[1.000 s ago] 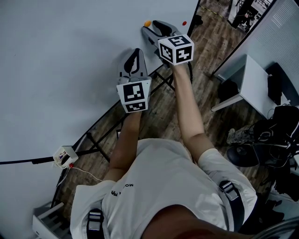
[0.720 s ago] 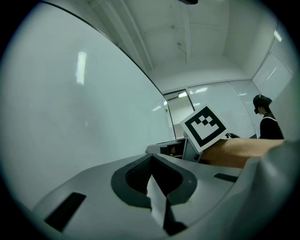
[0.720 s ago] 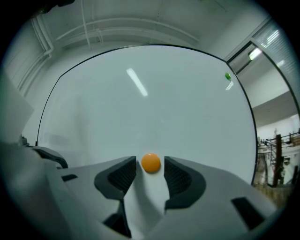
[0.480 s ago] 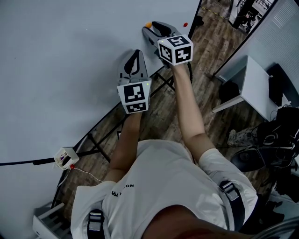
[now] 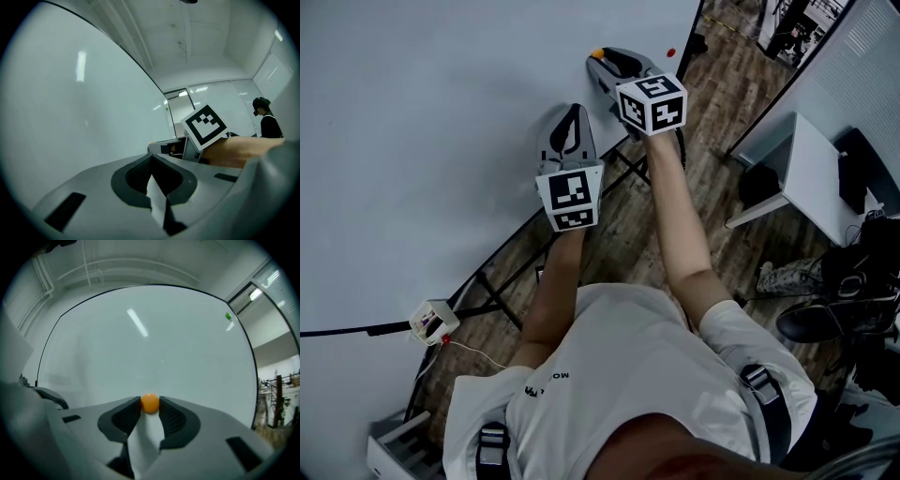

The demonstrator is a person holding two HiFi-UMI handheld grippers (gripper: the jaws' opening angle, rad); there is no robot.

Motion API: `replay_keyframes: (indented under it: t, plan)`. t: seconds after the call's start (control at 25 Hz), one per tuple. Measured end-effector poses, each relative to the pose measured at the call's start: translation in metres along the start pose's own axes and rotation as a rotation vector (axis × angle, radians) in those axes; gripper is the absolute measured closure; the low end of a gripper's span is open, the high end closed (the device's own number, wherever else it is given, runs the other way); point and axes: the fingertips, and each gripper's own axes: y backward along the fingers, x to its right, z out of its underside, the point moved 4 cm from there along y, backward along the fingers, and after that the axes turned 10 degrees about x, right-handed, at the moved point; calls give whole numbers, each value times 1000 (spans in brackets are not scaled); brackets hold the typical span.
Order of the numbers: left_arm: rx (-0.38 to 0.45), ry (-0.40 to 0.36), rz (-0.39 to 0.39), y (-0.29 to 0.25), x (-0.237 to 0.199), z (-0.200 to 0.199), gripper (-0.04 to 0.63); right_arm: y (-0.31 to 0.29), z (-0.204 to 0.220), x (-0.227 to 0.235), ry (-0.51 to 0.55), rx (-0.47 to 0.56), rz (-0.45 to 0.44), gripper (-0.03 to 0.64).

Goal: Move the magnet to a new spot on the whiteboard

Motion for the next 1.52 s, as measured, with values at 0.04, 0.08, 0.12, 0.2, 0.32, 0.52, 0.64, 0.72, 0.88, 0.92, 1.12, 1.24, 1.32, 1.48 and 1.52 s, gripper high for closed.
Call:
replay_keyframes:
  t: [0.04,0.08,0.12,0.2,0.32,0.52,0.64,0.72,0.88,0.92,1.12,1.24,1.32,1.48,1.52]
  plan:
    - [2,0,1,-1,-1,1,592,-1,1,0,4,0,0,485]
    - [2,-1,2,0,-2,1,592,-1,2,-1,6,1,2,485]
    - [0,-2,2,2,-3,2,592,-1,4,-2,5,2,4,485]
    - [-3,-5,-3,4,-5,1,592,0,6,-5,0,5,10,485]
    - [0,-6,-6,1,-2,-4,592,2,2,-1,-9,10,16,486]
    - [0,-6,-8,4,5,-7,592,11,-5,-1,-13,32,31,486]
    - [4,-8,-3,3,5,-8,592,15,-7,1,-11,34,42,486]
    - [8,-6,-2,3,4,-9,592,15,-8,0,-12,40,41,486]
    - [6,-2,-2,5,4,-9,592,21,-9,-3,-29,48,52,486]
    - [7,0,-7,7,4,-11,592,23,-9,-6,-33,51,51,486]
    - [22,9,-10,7,11,-17,592,36,-17,-4,-31,74,77,486]
    - [12,8,-6,9,7,-13,592,41,-18,-10,-25,86,95,486]
    - [13,5,-5,11,4,-15,592,42,-20,-16,-14,92,100,486]
    - [29,17,6,7,14,-24,592,56,-27,-15,-3,103,107,486]
    - [30,17,11,7,15,-23,592,59,-27,-15,-2,103,114,486]
